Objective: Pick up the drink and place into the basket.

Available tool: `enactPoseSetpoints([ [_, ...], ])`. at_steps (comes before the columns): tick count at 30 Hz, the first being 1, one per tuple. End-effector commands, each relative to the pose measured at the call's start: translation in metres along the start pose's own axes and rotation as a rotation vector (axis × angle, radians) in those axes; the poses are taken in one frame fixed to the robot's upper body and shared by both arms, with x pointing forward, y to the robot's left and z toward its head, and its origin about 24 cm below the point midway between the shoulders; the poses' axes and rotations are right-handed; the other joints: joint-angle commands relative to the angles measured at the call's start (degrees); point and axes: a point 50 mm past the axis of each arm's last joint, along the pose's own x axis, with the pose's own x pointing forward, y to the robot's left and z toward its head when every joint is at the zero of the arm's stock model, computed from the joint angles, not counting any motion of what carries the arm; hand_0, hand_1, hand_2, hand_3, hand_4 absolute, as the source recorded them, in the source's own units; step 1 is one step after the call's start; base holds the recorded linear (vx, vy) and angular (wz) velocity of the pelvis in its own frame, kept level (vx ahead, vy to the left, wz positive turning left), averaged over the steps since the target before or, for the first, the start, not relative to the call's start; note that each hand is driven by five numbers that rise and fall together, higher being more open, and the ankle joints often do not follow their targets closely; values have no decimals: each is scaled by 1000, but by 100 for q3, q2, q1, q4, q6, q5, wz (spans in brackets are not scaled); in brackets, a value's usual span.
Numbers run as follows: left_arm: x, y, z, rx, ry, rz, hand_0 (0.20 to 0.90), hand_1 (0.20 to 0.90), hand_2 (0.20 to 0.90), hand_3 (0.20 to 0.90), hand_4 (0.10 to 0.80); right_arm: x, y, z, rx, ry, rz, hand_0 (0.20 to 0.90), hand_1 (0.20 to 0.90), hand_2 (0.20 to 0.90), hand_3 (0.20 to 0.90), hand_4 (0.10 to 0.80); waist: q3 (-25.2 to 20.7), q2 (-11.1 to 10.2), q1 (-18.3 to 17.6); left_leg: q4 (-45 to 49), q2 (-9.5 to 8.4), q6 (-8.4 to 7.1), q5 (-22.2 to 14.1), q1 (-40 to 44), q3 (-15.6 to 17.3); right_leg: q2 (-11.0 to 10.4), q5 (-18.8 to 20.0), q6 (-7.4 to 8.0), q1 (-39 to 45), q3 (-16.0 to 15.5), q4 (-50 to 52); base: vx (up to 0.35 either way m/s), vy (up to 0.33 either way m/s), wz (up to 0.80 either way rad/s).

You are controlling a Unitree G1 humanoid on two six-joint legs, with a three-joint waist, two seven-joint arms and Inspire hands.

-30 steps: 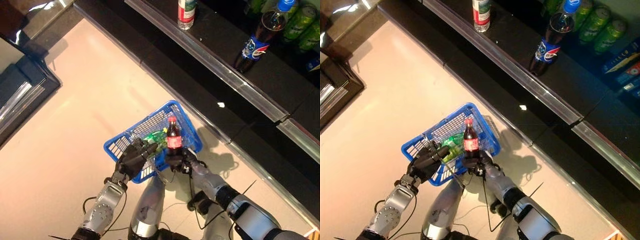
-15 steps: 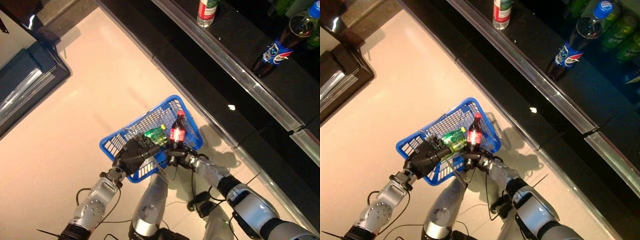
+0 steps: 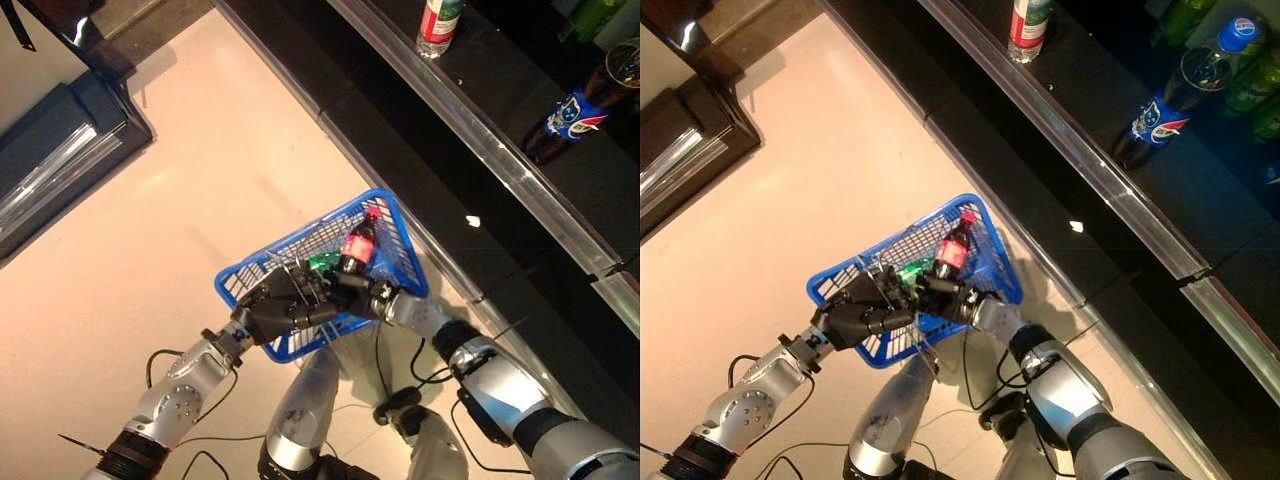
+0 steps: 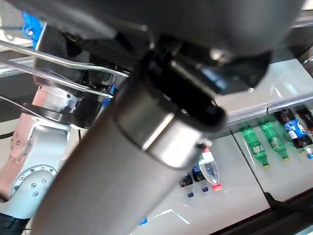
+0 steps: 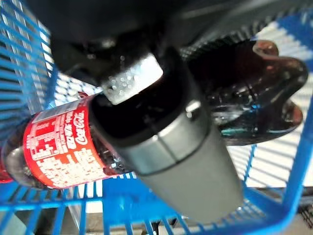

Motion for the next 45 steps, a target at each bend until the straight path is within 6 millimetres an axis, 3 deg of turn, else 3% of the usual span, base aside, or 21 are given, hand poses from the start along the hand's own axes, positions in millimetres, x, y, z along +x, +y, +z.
enactPoseSetpoints([
  [1,28,-124,92,220,-464,-778,300,300,300,200,100,0,86,31,-11,-47,306,300,300,300,200,100,-143,260,-38,423,-193,393,-127,-209,227,21,1158,13,-22,136,-590,0,0,0],
  [6,28,-125,92,213,-474,-774,300,300,300,200,100,1,86,29,21,-38,292,300,300,300,200,100,-143,243,-16,448,-186,399,-122,-274,238,1,1159,18,-85,127,-541,22,14,0],
  [8,28,-124,92,208,-477,-770,300,300,300,200,100,2,83,30,60,-42,275,300,300,300,200,100,-143,232,-5,475,-185,376,-279,-205,227,-10,1019,85,-64,193,-456,89,-4,4],
  [9,29,-124,92,207,-477,-767,300,300,300,200,100,2,81,32,71,-46,268,335,335,335,241,141,-143,229,4,480,-187,375,-282,-215,224,-19,1023,88,-71,194,-456,-65,55,8],
  [10,30,-125,93,209,-479,-764,300,300,300,200,100,2,79,34,75,-50,255,486,486,486,417,317,-143,245,18,466,-187,402,-134,-307,237,-28,1166,22,-131,116,-508,18,15,9],
  [11,30,-124,93,203,-477,-757,300,300,300,200,100,2,78,34,77,-45,244,693,693,693,658,558,-143,224,17,491,-188,375,-291,-229,214,-29,1030,87,-90,193,-443,17,11,6],
  [12,30,-124,93,199,-477,-756,300,300,300,200,100,2,77,34,71,-44,240,693,693,693,658,558,-143,222,20,496,-190,376,-295,-238,216,-34,1029,89,-106,201,-431,88,-27,5],
  [13,31,-125,93,195,-478,-757,300,300,300,200,100,2,78,34,60,-44,241,900,900,900,900,800,-143,212,25,499,-192,381,-295,-257,218,-35,1030,94,-128,205,-424,0,0,0],
  [16,32,-126,93,201,-474,-764,300,300,300,200,100,3,78,35,38,-53,230,900,900,900,900,800,-143,189,28,493,-177,376,-292,-278,225,-41,1045,102,-156,200,-421,-22,12,0],
  [17,32,-126,93,204,-474,-767,300,300,300,200,100,2,78,36,34,-56,231,900,900,900,900,800,-143,204,36,476,-176,404,-146,-363,243,-47,1180,37,-216,127,-469,-62,38,2],
  [26,32,-124,90,200,-475,-734,300,300,300,200,100,3,84,32,-21,-50,295,900,900,900,900,800,-143,172,21,541,-165,389,-299,-362,258,-70,1051,126,-263,240,-364,17,6,1],
  [27,32,-125,90,215,-477,-737,300,300,300,200,100,2,84,34,-34,-55,305,900,900,900,900,800,-143,194,22,518,-159,419,-143,-464,281,-81,1183,60,-355,165,-392,0,0,0],
  [28,32,-125,89,214,-475,-733,300,300,300,200,100,2,84,33,-33,-52,305,900,900,900,900,800,-143,178,17,539,-162,391,-292,-378,264,-80,1045,128,-300,240,-335,0,0,0],
  [33,33,-123,90,207,-477,-719,300,300,300,200,100,1,83,33,-50,-58,317,900,900,900,900,800,-143,168,4,524,-162,385,-290,-365,269,-98,1057,147,-302,244,-344,2,-3,0],
  [34,33,-123,91,205,-480,-721,300,300,300,200,100,1,81,36,-56,-67,314,900,900,900,900,800,-143,187,8,507,-158,414,-141,-456,292,-113,1188,82,-378,171,-377,-71,17,3],
  [36,32,-121,90,200,-477,-712,300,300,300,200,100,0,81,36,-61,-71,322,900,900,900,900,800,-143,174,6,536,-151,383,-305,-353,294,-119,1016,146,-322,236,-272,44,-19,0],
  [45,29,-115,86,172,-467,-695,300,300,300,200,100,-4,75,36,-117,-89,405,900,900,900,900,800,-143,169,-57,524,-131,377,-312,-278,357,-134,984,153,-307,222,-216,10,-4,0],
])
